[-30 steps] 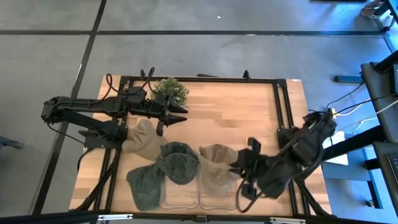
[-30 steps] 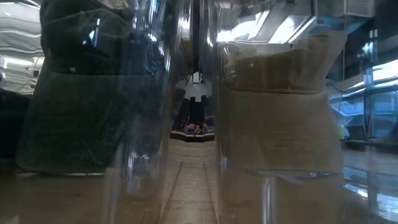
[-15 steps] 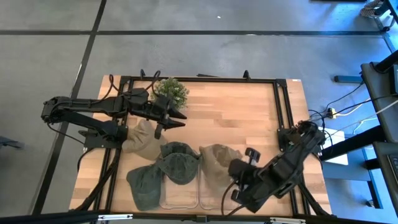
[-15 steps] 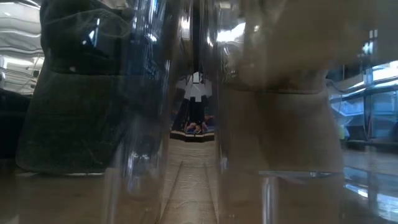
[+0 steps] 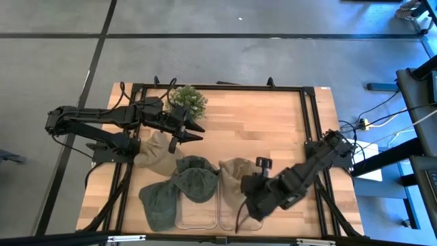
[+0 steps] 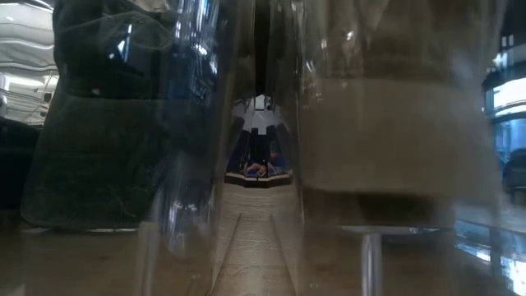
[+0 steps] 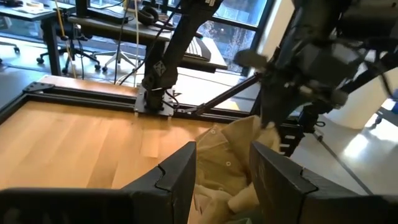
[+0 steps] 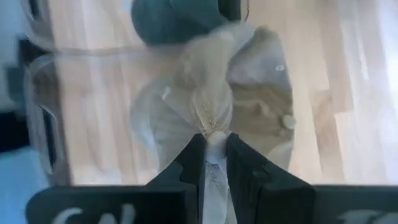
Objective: Pick & Place hat
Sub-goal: Put the right brown cap into the right transparent bin
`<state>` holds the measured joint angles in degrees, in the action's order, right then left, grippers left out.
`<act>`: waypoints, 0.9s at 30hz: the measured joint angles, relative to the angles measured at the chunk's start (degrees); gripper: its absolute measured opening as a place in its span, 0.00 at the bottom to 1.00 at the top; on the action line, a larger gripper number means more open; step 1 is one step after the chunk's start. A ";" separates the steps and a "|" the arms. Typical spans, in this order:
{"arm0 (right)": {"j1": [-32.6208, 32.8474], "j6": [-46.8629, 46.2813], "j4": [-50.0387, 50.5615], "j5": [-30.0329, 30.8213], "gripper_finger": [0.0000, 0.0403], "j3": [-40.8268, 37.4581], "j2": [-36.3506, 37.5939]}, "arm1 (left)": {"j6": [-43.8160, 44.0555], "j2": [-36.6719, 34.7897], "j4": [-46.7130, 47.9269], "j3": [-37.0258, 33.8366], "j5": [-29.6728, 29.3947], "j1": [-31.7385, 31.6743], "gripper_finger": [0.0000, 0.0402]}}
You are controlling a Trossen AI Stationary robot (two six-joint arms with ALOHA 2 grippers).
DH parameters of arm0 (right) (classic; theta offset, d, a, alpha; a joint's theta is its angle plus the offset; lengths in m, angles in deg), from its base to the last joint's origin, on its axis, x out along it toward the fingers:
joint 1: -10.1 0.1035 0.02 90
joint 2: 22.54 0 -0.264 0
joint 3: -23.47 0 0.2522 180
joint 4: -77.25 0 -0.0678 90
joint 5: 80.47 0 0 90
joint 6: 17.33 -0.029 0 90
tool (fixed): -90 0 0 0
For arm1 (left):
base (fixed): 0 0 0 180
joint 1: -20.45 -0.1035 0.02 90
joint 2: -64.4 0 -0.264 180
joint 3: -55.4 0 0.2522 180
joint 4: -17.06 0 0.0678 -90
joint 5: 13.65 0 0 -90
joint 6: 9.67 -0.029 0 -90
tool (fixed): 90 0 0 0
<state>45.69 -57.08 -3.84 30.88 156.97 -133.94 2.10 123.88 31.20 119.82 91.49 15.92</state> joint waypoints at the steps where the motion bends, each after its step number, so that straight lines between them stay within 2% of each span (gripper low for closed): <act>1: -0.64 1.50 -0.24 -0.67 0.12 -0.69 0.00 | 0.00 0.00 0.00 0.00 0.00 0.00 0.36; 6: -2.37 9.42 -3.58 -0.28 0.13 -2.00 0.00 | -0.06 0.00 0.41 0.00 0.00 0.00 0.36; 18: -4.84 13.32 -2.04 -0.47 0.22 -2.03 0.02 | 0.44 -0.08 3.37 0.00 -0.02 0.00 0.36; 27: -4.85 11.81 1.71 -0.45 0.41 -2.03 0.02 | 0.55 -1.72 3.32 0.00 -0.02 0.00 0.36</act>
<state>40.84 -45.27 -2.13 30.44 154.94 -133.91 2.65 122.16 34.52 119.82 91.47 15.92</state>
